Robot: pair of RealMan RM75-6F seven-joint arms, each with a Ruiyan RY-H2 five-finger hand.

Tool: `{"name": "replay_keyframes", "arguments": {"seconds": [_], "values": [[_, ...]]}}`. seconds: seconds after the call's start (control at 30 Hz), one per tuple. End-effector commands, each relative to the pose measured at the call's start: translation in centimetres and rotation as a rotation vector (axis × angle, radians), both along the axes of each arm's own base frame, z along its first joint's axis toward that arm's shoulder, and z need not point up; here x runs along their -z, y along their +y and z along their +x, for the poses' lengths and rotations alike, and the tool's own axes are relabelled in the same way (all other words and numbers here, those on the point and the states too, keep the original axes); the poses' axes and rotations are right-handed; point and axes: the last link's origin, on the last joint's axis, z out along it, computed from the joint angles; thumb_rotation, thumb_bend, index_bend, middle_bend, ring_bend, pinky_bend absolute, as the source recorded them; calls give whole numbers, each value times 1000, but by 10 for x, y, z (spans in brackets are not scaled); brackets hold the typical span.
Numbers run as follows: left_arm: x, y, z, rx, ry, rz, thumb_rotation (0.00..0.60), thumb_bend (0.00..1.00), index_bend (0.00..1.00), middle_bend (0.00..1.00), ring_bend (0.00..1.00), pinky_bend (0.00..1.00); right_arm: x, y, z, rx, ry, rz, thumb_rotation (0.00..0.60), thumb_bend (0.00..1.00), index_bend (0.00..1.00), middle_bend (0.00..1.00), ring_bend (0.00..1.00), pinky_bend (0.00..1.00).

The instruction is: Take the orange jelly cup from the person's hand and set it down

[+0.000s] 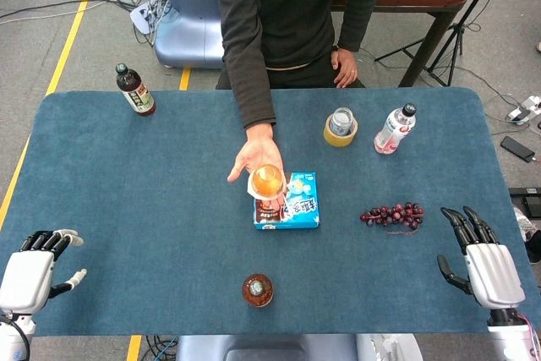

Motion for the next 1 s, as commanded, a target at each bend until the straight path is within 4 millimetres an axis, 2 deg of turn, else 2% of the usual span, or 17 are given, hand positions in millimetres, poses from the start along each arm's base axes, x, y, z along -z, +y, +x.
{"name": "replay_keyframes", "arguments": {"seconds": [0.03, 0.4, 0.57, 0.77, 1.0], "values": [[0, 0, 0, -1, -2, -1, 600, 171, 415, 338, 288, 204, 0, 1, 1, -4, -1, -3, 600, 391, 84, 138, 0, 156], [0, -1, 0, -1, -1, 2, 600, 171, 415, 338, 288, 204, -1, 2, 3, -25, -6, -10, 600, 391, 84, 138, 0, 156], [0, -1, 1, 1, -2, 3, 600, 171, 415, 338, 288, 204, 3, -4, 11, -57, -9, 9, 600, 392, 84, 138, 0, 156], [-2, -2, 1, 2, -3, 7, 600, 171, 415, 338, 288, 204, 11, -27, 34, -131, -4, 60, 600, 391, 84, 138, 0, 156], [-2, -4, 0, -1, -11, 12, 600, 171, 415, 338, 288, 204, 29, -71, 66, -194, -26, 155, 600, 390, 84, 138, 0, 156]]}}
